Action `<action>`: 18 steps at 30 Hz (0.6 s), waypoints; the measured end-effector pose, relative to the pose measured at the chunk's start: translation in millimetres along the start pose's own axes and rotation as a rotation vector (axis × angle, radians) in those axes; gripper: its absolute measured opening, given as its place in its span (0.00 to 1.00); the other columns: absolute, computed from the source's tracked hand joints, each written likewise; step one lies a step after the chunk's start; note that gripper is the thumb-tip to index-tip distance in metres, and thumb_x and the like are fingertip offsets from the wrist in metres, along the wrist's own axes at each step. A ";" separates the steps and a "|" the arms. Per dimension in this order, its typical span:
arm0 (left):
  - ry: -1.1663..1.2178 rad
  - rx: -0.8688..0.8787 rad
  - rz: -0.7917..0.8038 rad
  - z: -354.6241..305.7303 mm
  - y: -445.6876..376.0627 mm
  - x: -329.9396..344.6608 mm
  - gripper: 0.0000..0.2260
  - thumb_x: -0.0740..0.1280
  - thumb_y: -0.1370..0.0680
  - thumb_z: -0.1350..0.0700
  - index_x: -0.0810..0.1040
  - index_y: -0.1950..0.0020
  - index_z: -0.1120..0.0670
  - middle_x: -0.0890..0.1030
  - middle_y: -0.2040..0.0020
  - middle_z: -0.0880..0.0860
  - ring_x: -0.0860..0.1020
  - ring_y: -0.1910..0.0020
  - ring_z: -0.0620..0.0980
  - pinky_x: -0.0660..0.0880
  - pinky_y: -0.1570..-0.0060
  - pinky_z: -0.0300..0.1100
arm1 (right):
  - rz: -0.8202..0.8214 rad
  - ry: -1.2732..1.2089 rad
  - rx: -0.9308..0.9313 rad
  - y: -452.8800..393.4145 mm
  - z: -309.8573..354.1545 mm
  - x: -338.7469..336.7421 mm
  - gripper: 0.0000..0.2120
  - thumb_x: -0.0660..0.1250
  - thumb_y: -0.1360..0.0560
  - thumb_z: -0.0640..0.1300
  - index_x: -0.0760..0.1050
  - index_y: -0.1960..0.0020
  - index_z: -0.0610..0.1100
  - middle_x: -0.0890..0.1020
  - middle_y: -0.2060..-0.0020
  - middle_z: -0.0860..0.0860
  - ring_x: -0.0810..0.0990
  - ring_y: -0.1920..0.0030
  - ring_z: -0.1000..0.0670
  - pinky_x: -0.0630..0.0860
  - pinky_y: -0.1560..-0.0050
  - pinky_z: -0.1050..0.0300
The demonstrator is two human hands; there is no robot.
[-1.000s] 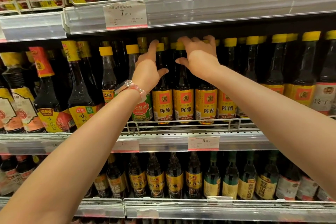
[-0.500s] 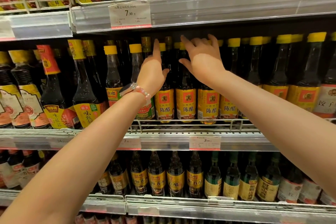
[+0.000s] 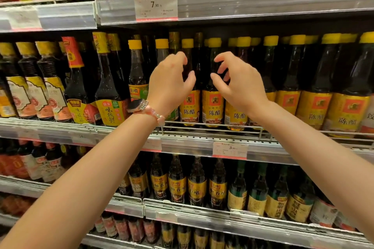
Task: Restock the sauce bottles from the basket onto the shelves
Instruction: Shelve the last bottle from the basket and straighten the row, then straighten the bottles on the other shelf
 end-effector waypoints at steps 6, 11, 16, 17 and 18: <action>0.121 -0.120 0.076 7.7 40.0 -33.9 0.10 0.64 0.23 0.50 0.77 0.55 0.56 0.79 0.68 0.52 0.78 0.68 0.50 0.75 0.66 0.44 | 0.166 -0.329 0.131 31.2 16.3 12.3 0.15 0.64 0.24 0.50 0.70 0.40 0.48 0.78 0.64 0.53 0.77 0.65 0.54 0.75 0.63 0.58; 0.137 -0.231 0.101 31.4 71.2 -56.5 0.10 0.66 0.25 0.50 0.77 0.62 0.55 0.77 0.72 0.50 0.75 0.71 0.48 0.72 0.68 0.44 | 0.286 -0.550 0.154 52.6 43.9 38.0 0.09 0.65 0.26 0.49 0.72 0.47 0.50 0.79 0.66 0.51 0.80 0.63 0.49 0.79 0.60 0.48; 0.184 -0.312 0.210 71.3 101.3 -73.5 0.11 0.66 0.25 0.50 0.78 0.62 0.56 0.80 0.69 0.54 0.79 0.69 0.51 0.75 0.66 0.48 | 0.377 -0.650 0.160 66.2 83.6 69.9 0.07 0.66 0.26 0.48 0.72 0.49 0.50 0.82 0.67 0.46 0.82 0.63 0.46 0.80 0.59 0.43; 0.185 -0.330 0.221 81.1 107.6 -78.4 0.10 0.66 0.25 0.50 0.78 0.62 0.55 0.79 0.70 0.54 0.78 0.70 0.49 0.73 0.68 0.45 | 0.390 -0.658 0.152 68.9 94.0 76.6 0.06 0.66 0.25 0.47 0.72 0.50 0.50 0.82 0.67 0.46 0.81 0.64 0.46 0.80 0.60 0.44; 0.190 -0.348 0.233 91.3 114.0 -83.7 0.11 0.66 0.25 0.50 0.77 0.63 0.54 0.79 0.71 0.54 0.76 0.72 0.48 0.72 0.69 0.44 | 0.401 -0.661 0.142 71.7 105.0 83.2 0.05 0.66 0.26 0.47 0.73 0.51 0.49 0.81 0.67 0.46 0.80 0.65 0.47 0.79 0.60 0.44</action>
Point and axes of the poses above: each hand's wrist, its own y-axis away from the middle knuckle, its own x-axis out of the palm, z = x × y, the point moved 5 cm from there along -y, towards the middle knuckle
